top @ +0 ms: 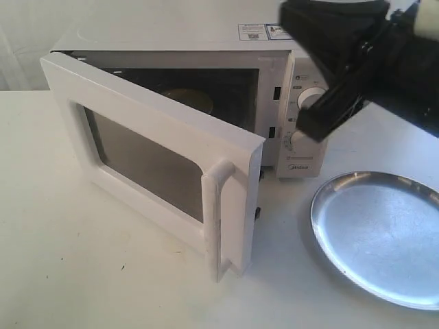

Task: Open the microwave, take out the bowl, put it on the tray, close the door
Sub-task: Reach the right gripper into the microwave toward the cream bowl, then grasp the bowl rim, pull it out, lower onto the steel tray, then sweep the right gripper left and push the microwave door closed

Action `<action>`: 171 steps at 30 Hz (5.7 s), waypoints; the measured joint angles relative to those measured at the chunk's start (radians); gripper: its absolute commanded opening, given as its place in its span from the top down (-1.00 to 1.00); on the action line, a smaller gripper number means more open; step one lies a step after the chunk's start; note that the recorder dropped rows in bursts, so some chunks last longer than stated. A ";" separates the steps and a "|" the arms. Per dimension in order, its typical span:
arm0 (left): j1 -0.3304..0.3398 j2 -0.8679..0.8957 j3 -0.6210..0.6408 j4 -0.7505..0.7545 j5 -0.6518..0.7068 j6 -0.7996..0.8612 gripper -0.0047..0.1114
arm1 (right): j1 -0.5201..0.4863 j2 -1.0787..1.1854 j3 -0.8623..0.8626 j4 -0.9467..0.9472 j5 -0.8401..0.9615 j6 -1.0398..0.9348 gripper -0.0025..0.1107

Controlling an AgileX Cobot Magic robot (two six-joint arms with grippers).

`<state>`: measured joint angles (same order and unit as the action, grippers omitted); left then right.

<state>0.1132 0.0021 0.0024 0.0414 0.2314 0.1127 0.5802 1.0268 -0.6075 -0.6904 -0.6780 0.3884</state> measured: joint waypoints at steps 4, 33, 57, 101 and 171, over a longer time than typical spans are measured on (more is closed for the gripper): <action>0.000 0.000 0.000 0.000 0.000 0.000 0.92 | 0.000 0.030 0.000 0.273 0.290 -0.170 0.96; 0.000 0.000 0.000 0.002 0.000 0.000 0.92 | 0.188 0.313 -0.007 -0.242 0.061 0.032 0.74; 0.000 0.000 0.000 0.000 0.000 0.000 0.92 | 0.188 1.183 -0.857 0.333 0.261 -0.520 -0.24; 0.000 0.000 0.000 0.000 0.000 0.000 0.92 | 0.246 0.643 -0.293 -0.046 1.392 0.036 0.95; 0.000 0.000 0.000 0.000 0.000 0.000 0.92 | 0.682 0.864 -0.952 -0.320 1.217 -0.948 0.96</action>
<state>0.1136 0.0021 0.0024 0.0414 0.2312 0.1125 1.2624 1.8911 -1.5598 -1.0103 0.5390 -0.5593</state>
